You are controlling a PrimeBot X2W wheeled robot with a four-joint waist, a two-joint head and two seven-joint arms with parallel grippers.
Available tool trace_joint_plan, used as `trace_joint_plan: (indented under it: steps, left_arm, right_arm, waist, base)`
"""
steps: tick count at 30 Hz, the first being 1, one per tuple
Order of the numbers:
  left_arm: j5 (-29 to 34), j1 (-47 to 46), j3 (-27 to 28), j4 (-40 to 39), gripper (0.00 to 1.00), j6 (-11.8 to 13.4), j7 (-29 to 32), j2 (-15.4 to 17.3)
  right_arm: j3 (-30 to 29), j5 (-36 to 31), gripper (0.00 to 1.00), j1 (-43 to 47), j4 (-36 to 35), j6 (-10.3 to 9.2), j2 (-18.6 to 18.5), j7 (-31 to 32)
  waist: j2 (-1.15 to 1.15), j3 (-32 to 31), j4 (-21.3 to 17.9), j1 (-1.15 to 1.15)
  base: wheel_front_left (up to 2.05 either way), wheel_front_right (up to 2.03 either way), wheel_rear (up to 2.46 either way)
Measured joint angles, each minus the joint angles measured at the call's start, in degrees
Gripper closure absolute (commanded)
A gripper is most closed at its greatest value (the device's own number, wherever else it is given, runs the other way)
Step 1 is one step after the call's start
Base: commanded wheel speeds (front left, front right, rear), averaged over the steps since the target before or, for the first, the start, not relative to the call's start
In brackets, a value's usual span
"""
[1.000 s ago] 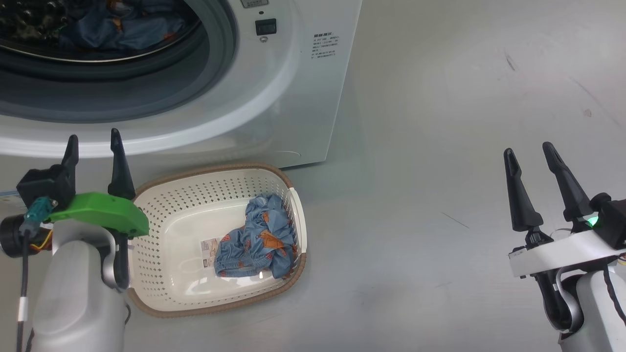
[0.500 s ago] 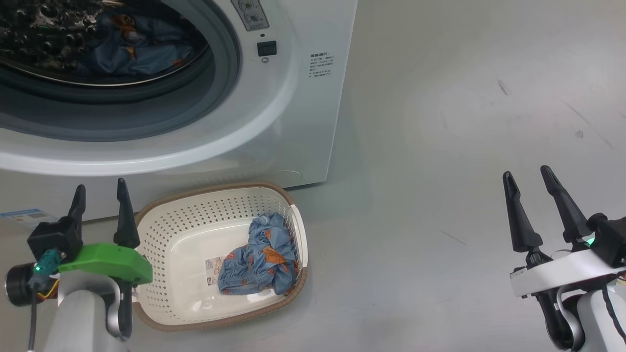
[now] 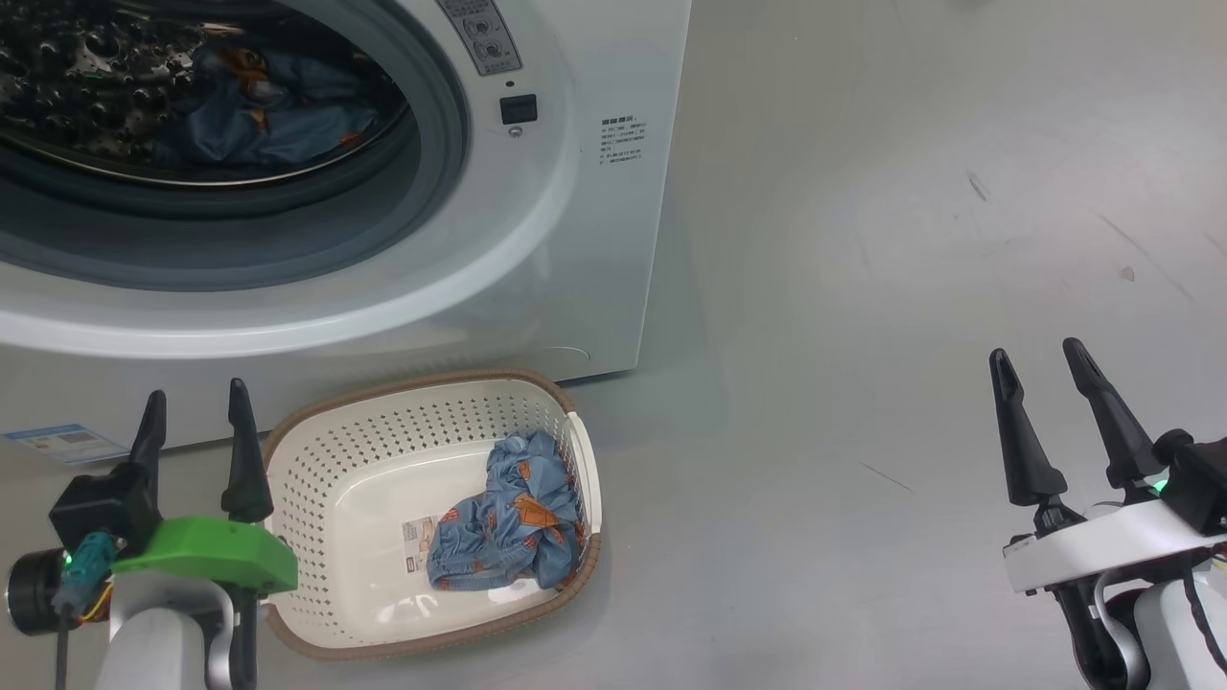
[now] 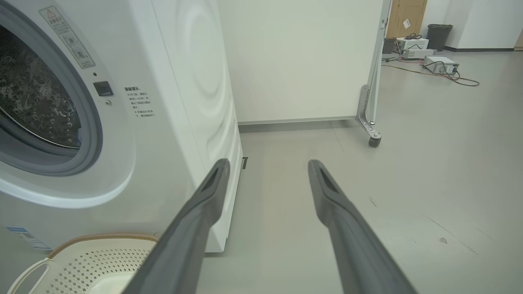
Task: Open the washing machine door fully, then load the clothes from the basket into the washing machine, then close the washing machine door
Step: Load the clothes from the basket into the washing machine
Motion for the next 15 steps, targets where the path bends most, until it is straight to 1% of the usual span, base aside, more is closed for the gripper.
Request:
trace_joint_plan:
  steps: [5,15]
  left_arm:
    - [0.0,2.4,-0.2,-1.3,0.0,0.0,0.0,0.0]
    - [0.0,3.9,-0.6,-3.5,0.0,0.5,0.0,0.0]
  right_arm:
    - [0.0,0.0,0.0,0.6,0.0,0.0,-0.2,0.0]
    - [0.0,0.1,0.0,1.2,-0.2,0.0,-0.2,0.0]
  waist:
    - [0.0,-0.7,-0.1,0.0]
    - [0.0,-1.0,-0.2,0.0]
  base:
    - [0.0,0.0,0.0]
    - [0.0,0.0,0.0]
